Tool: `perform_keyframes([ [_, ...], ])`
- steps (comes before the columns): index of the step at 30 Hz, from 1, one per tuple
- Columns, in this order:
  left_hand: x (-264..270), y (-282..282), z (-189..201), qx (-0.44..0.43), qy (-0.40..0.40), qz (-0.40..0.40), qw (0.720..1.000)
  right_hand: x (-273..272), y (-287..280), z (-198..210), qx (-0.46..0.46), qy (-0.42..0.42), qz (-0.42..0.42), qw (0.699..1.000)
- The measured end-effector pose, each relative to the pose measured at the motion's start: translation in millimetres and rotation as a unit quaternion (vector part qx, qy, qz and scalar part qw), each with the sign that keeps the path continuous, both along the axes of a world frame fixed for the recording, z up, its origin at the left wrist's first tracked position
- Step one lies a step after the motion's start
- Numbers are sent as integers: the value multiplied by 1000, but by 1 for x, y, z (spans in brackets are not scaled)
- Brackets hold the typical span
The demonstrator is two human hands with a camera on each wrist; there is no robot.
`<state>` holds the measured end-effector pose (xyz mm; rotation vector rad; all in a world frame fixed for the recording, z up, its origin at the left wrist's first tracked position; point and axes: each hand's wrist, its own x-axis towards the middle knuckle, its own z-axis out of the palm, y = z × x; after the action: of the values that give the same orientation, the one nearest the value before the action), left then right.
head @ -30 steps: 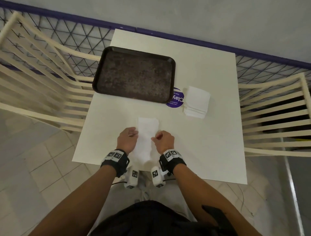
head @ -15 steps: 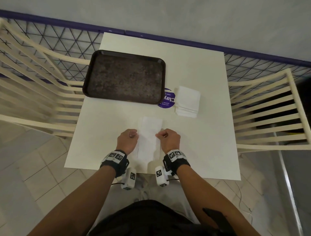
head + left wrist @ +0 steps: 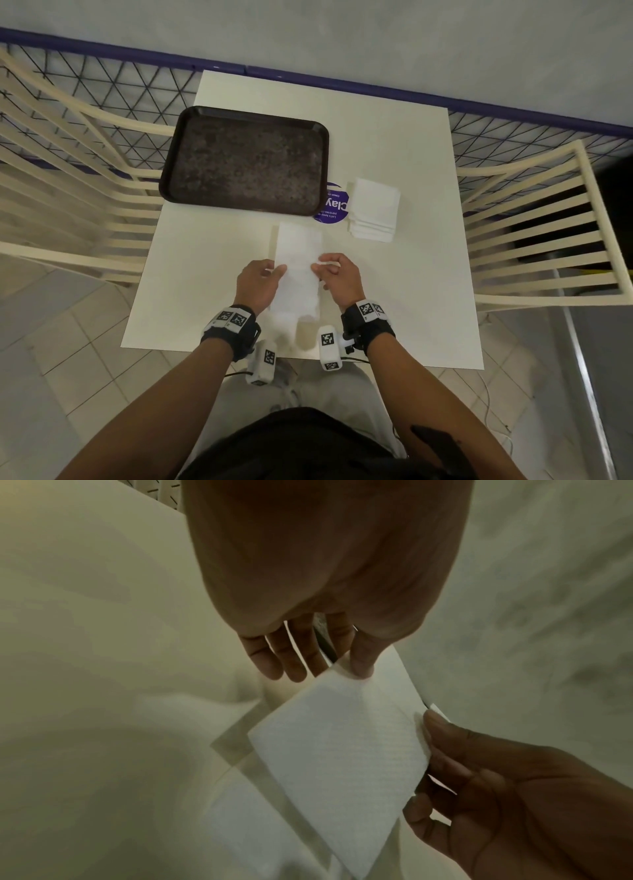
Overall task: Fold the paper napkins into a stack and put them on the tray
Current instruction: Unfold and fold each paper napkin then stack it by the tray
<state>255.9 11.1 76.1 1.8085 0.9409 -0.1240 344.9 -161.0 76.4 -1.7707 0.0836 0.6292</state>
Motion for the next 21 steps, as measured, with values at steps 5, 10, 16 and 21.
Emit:
perform_keyframes([
  [5,4,7,3,-12,-37,-4,999,3,4,8,7,-48,96,994],
  [10,5,10,8,-43,-100,30,994,7,10,11,-35,-121,130,983],
  [16,2,13,15,-2,-130,-11,991,8,10,11,-84,-172,138,972],
  [21,2,12,15,53,-138,-28,989,8,10,11,-112,-196,126,966],
])
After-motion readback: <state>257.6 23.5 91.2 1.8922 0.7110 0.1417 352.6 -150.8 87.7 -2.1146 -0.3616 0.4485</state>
